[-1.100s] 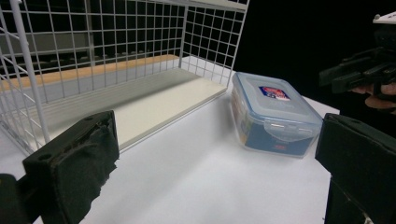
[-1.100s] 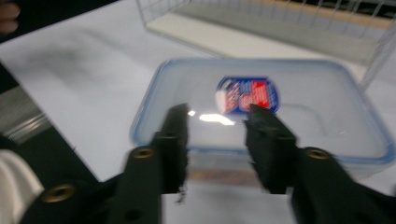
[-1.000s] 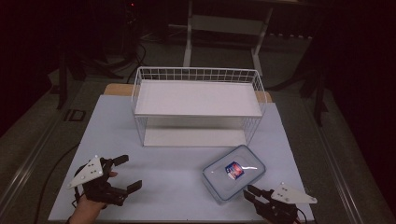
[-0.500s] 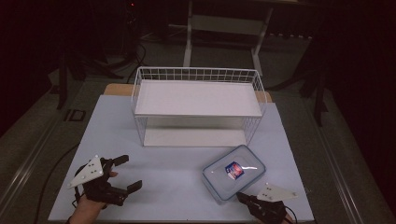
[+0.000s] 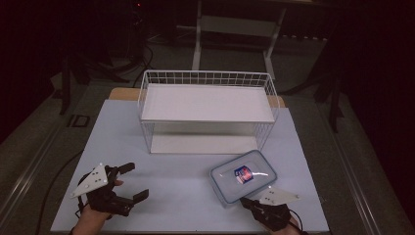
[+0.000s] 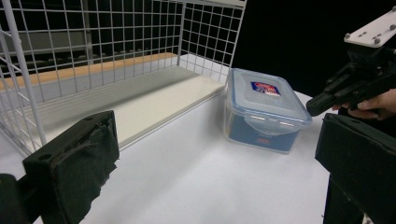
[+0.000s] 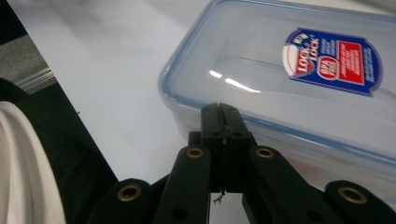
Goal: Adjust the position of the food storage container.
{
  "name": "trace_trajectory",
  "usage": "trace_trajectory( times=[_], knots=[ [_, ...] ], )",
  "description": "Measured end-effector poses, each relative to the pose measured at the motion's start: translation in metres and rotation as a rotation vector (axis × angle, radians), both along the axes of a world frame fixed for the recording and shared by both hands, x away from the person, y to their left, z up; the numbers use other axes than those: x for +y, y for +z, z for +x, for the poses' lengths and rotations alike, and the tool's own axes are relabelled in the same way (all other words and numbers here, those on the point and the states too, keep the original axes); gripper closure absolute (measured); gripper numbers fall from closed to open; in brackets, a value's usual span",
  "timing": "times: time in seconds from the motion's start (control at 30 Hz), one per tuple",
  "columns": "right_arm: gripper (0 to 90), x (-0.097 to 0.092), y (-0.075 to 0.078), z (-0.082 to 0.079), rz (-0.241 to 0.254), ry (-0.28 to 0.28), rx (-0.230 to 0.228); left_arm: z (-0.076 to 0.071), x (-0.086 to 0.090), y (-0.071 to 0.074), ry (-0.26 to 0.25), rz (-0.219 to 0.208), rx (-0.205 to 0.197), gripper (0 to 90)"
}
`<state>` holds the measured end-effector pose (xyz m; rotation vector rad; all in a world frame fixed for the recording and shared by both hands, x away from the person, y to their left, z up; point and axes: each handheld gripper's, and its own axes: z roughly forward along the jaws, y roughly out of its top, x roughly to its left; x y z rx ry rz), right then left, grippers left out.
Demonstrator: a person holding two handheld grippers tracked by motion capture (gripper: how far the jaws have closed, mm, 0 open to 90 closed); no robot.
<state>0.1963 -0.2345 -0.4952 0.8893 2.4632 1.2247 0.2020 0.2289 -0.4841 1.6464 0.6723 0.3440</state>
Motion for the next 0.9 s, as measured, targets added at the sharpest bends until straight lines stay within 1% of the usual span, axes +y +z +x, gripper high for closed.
trace_trajectory(
  times=[0.2, 0.33, 0.37, 0.4, 0.43, 0.47, 0.5, 0.57, 0.6, 0.63, 0.67, 0.7, 0.77, 0.83, 0.87, 0.9],
  knots=[
    [90.0, 0.006, 0.000, 0.005, -0.012, 0.009, -0.014, 0.000, 0.000, 0.000, -0.003, 0.004, -0.002, 0.0],
    [90.0, 0.008, -0.001, 0.010, 0.004, 0.014, -0.003, 0.000, -0.001, 0.000, -0.003, 0.005, -0.002, 0.0],
    [90.0, 0.006, 0.002, 0.014, 0.029, 0.007, 0.007, 0.000, -0.001, -0.001, -0.003, 0.004, -0.001, 0.0],
    [90.0, 0.004, 0.003, 0.015, 0.022, -0.001, -0.003, 0.000, -0.001, -0.001, -0.004, 0.008, -0.002, 0.0],
    [90.0, -0.001, 0.007, 0.017, 0.012, -0.018, -0.024, 0.000, -0.001, -0.001, -0.005, 0.007, -0.002, 0.0],
    [90.0, -0.001, 0.007, 0.017, 0.012, -0.018, -0.024, 0.000, -0.001, -0.001, -0.005, 0.007, -0.002, 0.0],
    [90.0, -0.017, 0.013, 0.022, 0.021, -0.070, -0.049, 0.000, -0.001, -0.001, -0.006, 0.009, 0.001, 0.0],
    [90.0, -0.031, 0.018, 0.028, 0.030, -0.121, -0.069, 0.000, -0.001, -0.001, -0.008, 0.007, 0.001, 0.0],
    [90.0, -0.031, 0.018, 0.028, 0.030, -0.121, -0.069, 0.000, -0.001, -0.001, -0.008, 0.007, 0.001, 0.0],
    [90.0, -0.048, 0.021, 0.033, 0.022, -0.186, -0.095, 0.000, -0.002, -0.001, -0.008, 0.009, -0.002, 0.0],
    [90.0, -0.053, 0.022, 0.036, 0.021, -0.205, -0.100, 0.000, -0.002, -0.001, -0.008, 0.009, -0.002, 0.0],
    [90.0, -0.062, 0.022, 0.040, 0.021, -0.237, -0.108, 0.000, -0.002, -0.001, -0.008, 0.013, -0.002, 0.0],
    [90.0, -0.072, 0.020, 0.046, -0.001, -0.275, -0.116, 0.000, -0.002, -0.001, -0.008, 0.014, 0.000, 0.0],
    [90.0, -0.081, 0.016, 0.054, -0.016, -0.314, -0.112, 0.000, -0.002, -0.001, -0.009, 0.014, 0.001, 0.0],
    [90.0, -0.081, 0.016, 0.054, -0.016, -0.314, -0.112, 0.000, -0.002, -0.001, -0.009, 0.014, 0.001, 0.0],
    [90.0, -0.087, 0.011, 0.061, -0.021, -0.337, -0.100, 0.000, -0.002, -0.001, -0.008, 0.015, 0.000, 0.0]
  ],
)
